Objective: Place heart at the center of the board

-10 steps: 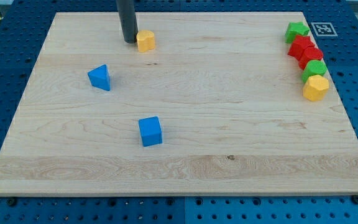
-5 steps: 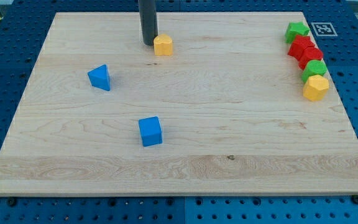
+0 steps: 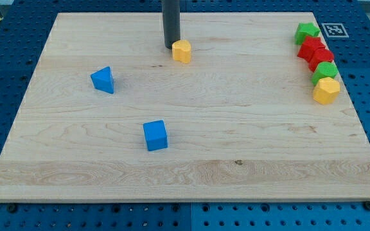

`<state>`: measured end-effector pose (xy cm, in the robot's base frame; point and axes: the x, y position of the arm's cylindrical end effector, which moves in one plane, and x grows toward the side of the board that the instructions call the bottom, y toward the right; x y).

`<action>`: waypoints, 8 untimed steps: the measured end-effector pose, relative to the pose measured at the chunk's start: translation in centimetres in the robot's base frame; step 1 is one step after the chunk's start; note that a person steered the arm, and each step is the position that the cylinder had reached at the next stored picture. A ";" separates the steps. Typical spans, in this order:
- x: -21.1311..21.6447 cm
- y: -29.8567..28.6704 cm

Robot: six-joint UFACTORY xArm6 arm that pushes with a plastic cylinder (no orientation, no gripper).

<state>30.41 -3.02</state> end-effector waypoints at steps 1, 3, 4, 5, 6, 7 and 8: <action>1.5 1.2; 4.3 2.9; 4.8 2.6; 5.1 2.6; 6.6 2.8; 6.8 2.8; 6.8 1.5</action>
